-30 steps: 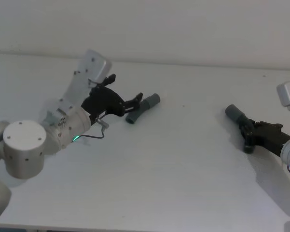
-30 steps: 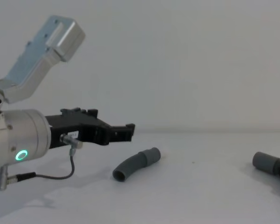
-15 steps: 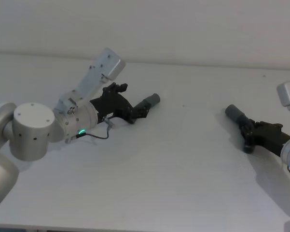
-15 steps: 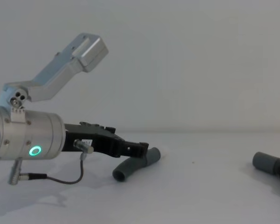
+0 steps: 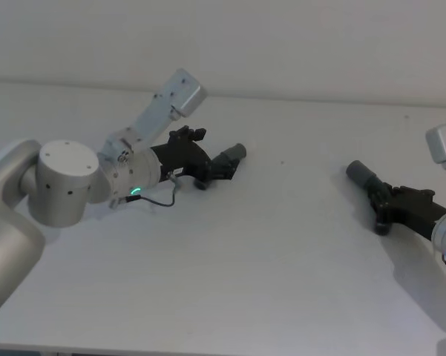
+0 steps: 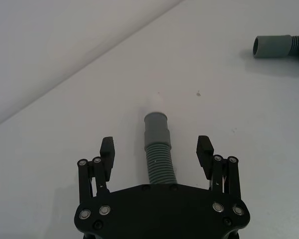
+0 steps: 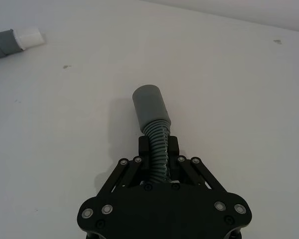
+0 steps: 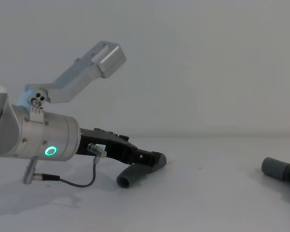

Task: Use both hands to pick up one end of the pipe from the table, align the ends, and insert them.

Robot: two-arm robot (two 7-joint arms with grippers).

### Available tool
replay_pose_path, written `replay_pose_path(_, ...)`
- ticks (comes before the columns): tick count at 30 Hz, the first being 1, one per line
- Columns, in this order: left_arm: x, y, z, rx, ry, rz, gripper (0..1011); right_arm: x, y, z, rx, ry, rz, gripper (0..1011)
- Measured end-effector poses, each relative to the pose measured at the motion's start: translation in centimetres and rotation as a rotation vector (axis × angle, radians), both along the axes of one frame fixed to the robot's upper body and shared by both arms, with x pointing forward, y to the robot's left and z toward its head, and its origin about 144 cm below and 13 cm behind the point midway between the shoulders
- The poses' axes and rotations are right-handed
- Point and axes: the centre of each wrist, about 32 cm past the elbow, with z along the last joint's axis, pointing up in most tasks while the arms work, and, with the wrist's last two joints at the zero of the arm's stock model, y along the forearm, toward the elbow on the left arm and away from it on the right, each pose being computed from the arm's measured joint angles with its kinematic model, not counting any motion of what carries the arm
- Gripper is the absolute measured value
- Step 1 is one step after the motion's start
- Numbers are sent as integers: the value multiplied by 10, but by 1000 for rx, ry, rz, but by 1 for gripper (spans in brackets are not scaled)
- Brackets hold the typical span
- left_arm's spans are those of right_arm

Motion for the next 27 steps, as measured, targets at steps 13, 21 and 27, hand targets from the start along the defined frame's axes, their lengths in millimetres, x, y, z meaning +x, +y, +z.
replay_pose_path(13, 16, -11, 0, 44, 20, -23, 1000, 0, 0, 0, 0, 0, 0, 202)
replay_pose_path(21, 24, -16, -1, 51, 52, -18, 1000, 0, 0, 0, 0, 0, 0, 202)
replay_pose_path(27, 29, -18, -1, 53, 74, -17, 1000, 0, 0, 0, 0, 0, 0, 202)
